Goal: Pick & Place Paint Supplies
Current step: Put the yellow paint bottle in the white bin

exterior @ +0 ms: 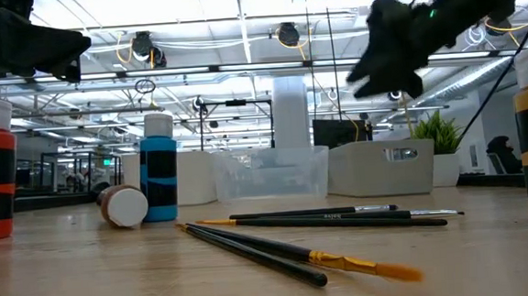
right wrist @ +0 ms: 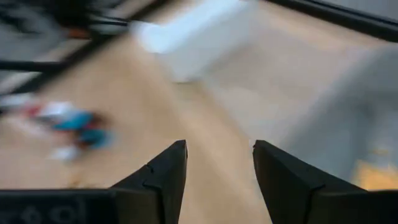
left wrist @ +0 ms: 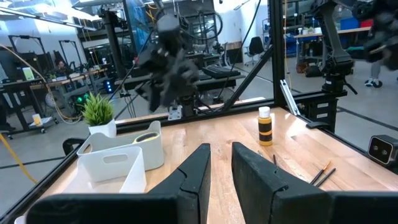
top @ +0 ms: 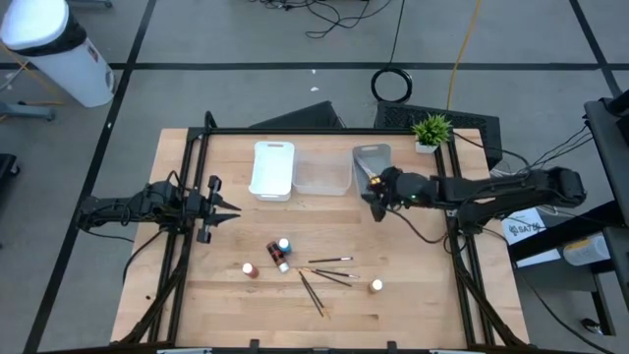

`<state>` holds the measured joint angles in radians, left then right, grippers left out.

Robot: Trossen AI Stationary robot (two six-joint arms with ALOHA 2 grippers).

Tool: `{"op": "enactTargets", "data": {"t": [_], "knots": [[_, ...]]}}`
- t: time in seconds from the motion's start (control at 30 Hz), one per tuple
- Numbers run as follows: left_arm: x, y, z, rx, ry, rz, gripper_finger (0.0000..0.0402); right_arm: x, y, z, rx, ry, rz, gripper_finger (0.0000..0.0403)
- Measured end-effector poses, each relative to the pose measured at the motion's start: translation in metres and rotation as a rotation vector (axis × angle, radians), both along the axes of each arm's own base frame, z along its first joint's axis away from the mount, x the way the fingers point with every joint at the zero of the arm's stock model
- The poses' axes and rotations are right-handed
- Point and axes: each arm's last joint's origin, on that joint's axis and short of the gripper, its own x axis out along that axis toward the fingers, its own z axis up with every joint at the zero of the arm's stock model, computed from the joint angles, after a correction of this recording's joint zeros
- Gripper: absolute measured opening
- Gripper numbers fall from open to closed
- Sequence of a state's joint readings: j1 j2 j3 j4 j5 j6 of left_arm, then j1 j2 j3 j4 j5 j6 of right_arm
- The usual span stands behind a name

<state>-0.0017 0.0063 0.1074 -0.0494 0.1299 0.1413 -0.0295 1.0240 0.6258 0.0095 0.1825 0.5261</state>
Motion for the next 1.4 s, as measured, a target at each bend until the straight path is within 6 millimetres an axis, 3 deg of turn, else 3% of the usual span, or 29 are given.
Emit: {"op": "enactTargets", "data": {"t": [0.3,0.43,0.53,0.73,1.0,1.1,1.2,1.4], "knots": [[0.000,0.000,0.000,0.000,0.000,0.000,0.0077,-0.010,0.075,0.016,-0.061,-0.133,0.490,0.0164],[0.000,0.000,0.000,0.000,0.000,0.000,0.0077,-0.027,0.103,0.002,-0.101,0.019,0.660,0.0156],[0.000,0.000,0.000,0.000,0.000,0.000,0.0077,-0.042,0.114,-0.012,-0.042,0.164,0.639,0.0145],[0.000,0.000,0.000,0.000,0.000,0.000,0.0076,-0.068,0.123,-0.055,0.012,0.255,0.562,0.0119],[0.000,0.000,0.000,0.000,0.000,0.000,0.0076,-0.094,0.116,-0.108,0.111,0.124,0.586,0.0085],[0.000,0.000,0.000,0.000,0.000,0.000,0.0077,-0.101,0.110,-0.119,0.153,0.027,0.596,0.0078],[0.000,0.000,0.000,0.000,0.000,0.000,0.0077,-0.098,0.113,-0.113,0.150,-0.085,0.609,0.0076],[0.000,0.000,0.000,0.000,0.001,0.000,0.0076,-0.094,0.116,-0.123,0.037,-0.024,0.636,0.0095]]}}
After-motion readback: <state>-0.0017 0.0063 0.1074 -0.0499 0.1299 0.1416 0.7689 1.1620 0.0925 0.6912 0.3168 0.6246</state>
